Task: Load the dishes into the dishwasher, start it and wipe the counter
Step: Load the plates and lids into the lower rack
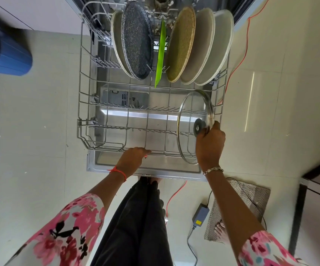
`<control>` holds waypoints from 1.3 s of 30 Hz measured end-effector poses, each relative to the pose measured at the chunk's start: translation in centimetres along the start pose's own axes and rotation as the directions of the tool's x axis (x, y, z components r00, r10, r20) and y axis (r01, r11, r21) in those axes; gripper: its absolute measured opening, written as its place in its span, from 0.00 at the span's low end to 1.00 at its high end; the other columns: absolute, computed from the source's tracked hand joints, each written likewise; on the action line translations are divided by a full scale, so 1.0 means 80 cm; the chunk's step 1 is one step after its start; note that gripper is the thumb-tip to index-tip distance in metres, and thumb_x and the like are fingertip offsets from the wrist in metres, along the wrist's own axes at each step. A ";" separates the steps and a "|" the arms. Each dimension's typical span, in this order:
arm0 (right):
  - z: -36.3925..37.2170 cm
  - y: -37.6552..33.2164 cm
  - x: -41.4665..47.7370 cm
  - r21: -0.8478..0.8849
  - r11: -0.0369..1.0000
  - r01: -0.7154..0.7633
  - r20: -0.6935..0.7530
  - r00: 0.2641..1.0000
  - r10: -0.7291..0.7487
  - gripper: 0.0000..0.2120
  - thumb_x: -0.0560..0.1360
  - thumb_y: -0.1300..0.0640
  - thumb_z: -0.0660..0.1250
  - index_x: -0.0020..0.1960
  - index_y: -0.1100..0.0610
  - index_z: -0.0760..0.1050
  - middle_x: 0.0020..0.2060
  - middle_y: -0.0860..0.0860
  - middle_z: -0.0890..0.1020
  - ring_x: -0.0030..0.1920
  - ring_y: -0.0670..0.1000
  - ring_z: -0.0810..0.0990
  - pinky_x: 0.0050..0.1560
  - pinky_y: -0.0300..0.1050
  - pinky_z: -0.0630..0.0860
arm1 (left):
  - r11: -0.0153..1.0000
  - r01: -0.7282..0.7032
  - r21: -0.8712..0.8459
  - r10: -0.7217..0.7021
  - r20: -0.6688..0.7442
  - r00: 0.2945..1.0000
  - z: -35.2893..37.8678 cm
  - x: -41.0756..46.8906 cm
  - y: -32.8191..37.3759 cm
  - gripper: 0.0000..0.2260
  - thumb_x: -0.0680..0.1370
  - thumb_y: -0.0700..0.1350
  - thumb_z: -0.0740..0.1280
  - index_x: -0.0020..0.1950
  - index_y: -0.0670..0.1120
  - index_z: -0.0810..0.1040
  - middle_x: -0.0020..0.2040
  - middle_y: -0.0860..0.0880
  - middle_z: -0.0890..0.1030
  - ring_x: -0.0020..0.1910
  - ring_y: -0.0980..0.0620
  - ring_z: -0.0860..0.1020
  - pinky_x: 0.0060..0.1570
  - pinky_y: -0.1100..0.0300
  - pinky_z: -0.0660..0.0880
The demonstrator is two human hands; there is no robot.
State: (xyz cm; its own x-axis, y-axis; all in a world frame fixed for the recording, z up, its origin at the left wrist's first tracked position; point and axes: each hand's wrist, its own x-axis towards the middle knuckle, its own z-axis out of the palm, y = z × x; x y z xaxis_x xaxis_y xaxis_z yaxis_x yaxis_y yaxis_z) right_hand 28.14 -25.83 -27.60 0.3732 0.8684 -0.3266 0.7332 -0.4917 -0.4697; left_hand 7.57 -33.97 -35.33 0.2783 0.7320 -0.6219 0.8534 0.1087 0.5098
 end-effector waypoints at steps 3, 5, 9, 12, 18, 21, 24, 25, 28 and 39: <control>0.005 -0.003 -0.007 -0.058 0.998 -0.037 0.057 0.998 0.040 0.15 0.80 0.60 0.58 0.63 0.67 0.69 0.47 0.62 0.81 0.49 0.59 0.80 0.44 0.42 0.72 | 1.000 0.000 0.008 0.000 0.008 1.000 0.001 -0.001 0.000 0.18 0.77 0.31 0.60 0.65 0.42 0.75 0.56 0.41 0.81 0.55 0.43 0.79 0.59 0.54 0.74; 0.004 -0.007 -0.009 -0.082 0.996 -0.045 0.057 0.997 0.049 0.15 0.80 0.60 0.57 0.63 0.67 0.69 0.50 0.62 0.80 0.52 0.59 0.79 0.48 0.45 0.73 | 1.000 0.005 0.010 -0.005 0.005 1.000 0.000 -0.001 0.000 0.18 0.77 0.31 0.60 0.65 0.43 0.74 0.56 0.41 0.80 0.55 0.43 0.79 0.59 0.53 0.74; 0.004 -0.012 -0.011 -0.091 0.995 -0.051 0.045 0.997 0.055 0.14 0.80 0.61 0.56 0.63 0.67 0.69 0.50 0.62 0.80 0.51 0.59 0.79 0.49 0.46 0.73 | 1.000 0.007 0.013 -0.007 0.015 1.000 -0.002 0.000 0.000 0.18 0.77 0.31 0.60 0.66 0.43 0.73 0.57 0.41 0.80 0.56 0.44 0.79 0.59 0.54 0.74; 0.009 -0.013 -0.007 -0.091 0.995 -0.040 0.016 0.999 0.041 0.13 0.81 0.60 0.57 0.60 0.67 0.70 0.47 0.62 0.82 0.48 0.59 0.81 0.43 0.42 0.72 | 1.000 -0.002 0.008 0.002 0.003 1.000 0.000 -0.002 0.000 0.18 0.77 0.31 0.60 0.65 0.43 0.74 0.57 0.41 0.80 0.55 0.43 0.79 0.59 0.53 0.75; 0.033 -0.012 0.002 -0.059 0.998 -0.013 0.009 1.000 0.014 0.13 0.80 0.59 0.58 0.58 0.67 0.71 0.43 0.61 0.82 0.44 0.58 0.82 0.41 0.43 0.74 | 1.000 -0.009 0.026 0.009 -0.003 1.000 0.002 -0.002 0.000 0.17 0.77 0.32 0.60 0.66 0.43 0.74 0.57 0.41 0.80 0.55 0.44 0.79 0.59 0.54 0.75; 0.044 -0.015 0.003 -0.061 0.998 -0.003 0.046 0.999 0.005 0.12 0.79 0.64 0.58 0.61 0.68 0.70 0.46 0.62 0.82 0.46 0.59 0.82 0.44 0.46 0.77 | 0.999 -0.006 0.035 0.005 0.012 1.000 0.003 -0.001 0.000 0.18 0.78 0.33 0.60 0.66 0.44 0.73 0.58 0.42 0.80 0.56 0.45 0.79 0.60 0.55 0.74; 0.059 -0.013 0.000 -0.133 0.990 0.049 0.125 0.992 -0.032 0.15 0.79 0.63 0.56 0.64 0.67 0.66 0.50 0.62 0.79 0.49 0.59 0.81 0.48 0.48 0.79 | 0.999 0.001 0.041 -0.002 0.023 1.000 0.003 0.000 0.000 0.18 0.77 0.33 0.61 0.67 0.43 0.72 0.58 0.42 0.80 0.57 0.45 0.78 0.61 0.56 0.74; 0.065 -0.012 -0.002 -0.138 0.988 0.070 0.146 0.988 -0.049 0.16 0.80 0.62 0.55 0.66 0.67 0.65 0.51 0.63 0.79 0.49 0.59 0.81 0.48 0.48 0.78 | 0.999 0.003 0.040 -0.004 0.029 1.000 0.003 0.000 0.000 0.18 0.78 0.33 0.61 0.67 0.43 0.72 0.59 0.42 0.79 0.57 0.45 0.78 0.61 0.55 0.74; 0.077 -0.011 -0.003 -0.054 0.996 0.078 0.196 0.978 -0.066 0.19 0.80 0.60 0.57 0.69 0.66 0.63 0.51 0.64 0.78 0.49 0.61 0.80 0.49 0.51 0.78 | 0.999 0.008 0.051 -0.010 0.035 0.999 0.003 -0.001 0.000 0.17 0.79 0.34 0.59 0.67 0.43 0.72 0.59 0.42 0.79 0.57 0.45 0.78 0.61 0.56 0.73; -0.003 -0.027 -0.036 -0.135 0.960 0.247 0.459 0.874 -0.160 0.35 0.77 0.45 0.60 0.75 0.63 0.52 0.70 0.62 0.66 0.66 0.59 0.71 0.61 0.55 0.74 | 0.998 0.031 0.051 -0.033 0.043 0.999 -0.086 -0.059 0.035 0.21 0.80 0.46 0.60 0.72 0.42 0.63 0.70 0.43 0.68 0.69 0.47 0.66 0.70 0.57 0.61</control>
State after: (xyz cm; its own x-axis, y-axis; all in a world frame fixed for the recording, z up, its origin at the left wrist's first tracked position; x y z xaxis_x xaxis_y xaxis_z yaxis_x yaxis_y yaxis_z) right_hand 25.58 -27.23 -25.45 -0.0520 0.8082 -0.5865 0.8724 -0.2491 -0.4206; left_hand 5.59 -32.50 -26.91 0.2688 0.6985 -0.6632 0.8827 0.0969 0.4599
